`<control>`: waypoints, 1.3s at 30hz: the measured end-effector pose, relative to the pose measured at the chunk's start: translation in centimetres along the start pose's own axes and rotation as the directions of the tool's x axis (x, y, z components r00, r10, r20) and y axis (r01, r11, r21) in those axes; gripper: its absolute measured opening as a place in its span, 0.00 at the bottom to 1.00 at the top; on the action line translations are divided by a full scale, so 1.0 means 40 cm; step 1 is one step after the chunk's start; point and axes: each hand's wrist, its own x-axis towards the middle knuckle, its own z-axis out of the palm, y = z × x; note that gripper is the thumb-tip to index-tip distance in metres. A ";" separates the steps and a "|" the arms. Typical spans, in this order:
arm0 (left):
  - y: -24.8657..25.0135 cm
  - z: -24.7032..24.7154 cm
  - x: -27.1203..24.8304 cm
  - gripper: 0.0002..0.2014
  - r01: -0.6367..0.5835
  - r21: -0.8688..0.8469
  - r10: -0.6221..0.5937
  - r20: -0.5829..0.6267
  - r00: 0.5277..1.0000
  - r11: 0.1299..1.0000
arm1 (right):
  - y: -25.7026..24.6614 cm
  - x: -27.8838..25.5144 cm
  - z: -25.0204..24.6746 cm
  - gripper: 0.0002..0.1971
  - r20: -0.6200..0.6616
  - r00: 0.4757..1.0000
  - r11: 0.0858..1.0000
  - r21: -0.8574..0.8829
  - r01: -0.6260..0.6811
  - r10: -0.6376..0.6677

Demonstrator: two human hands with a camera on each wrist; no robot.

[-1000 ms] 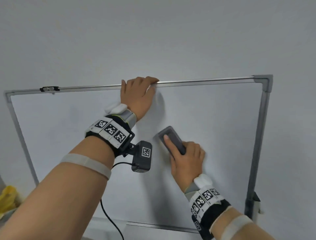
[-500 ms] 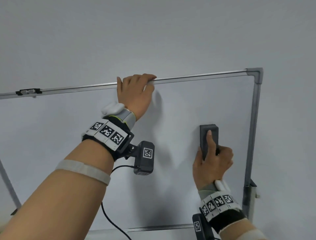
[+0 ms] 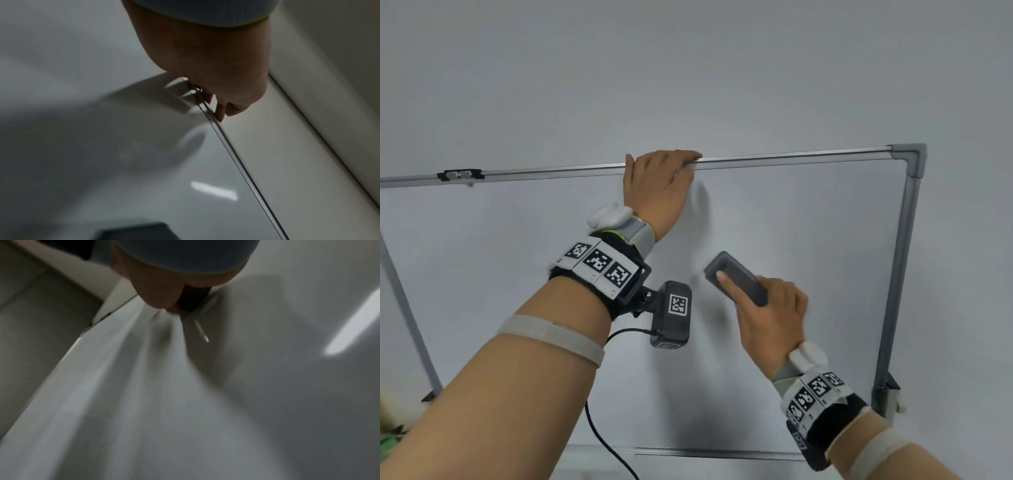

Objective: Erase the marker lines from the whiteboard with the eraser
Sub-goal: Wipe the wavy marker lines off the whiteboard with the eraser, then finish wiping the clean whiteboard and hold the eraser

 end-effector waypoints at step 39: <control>-0.652 -0.170 -0.993 0.18 0.952 -0.303 -0.864 0.466 0.189 0.044 | -0.637 -0.401 0.209 0.12 0.960 -0.277 -0.172 -0.268 -0.948 0.034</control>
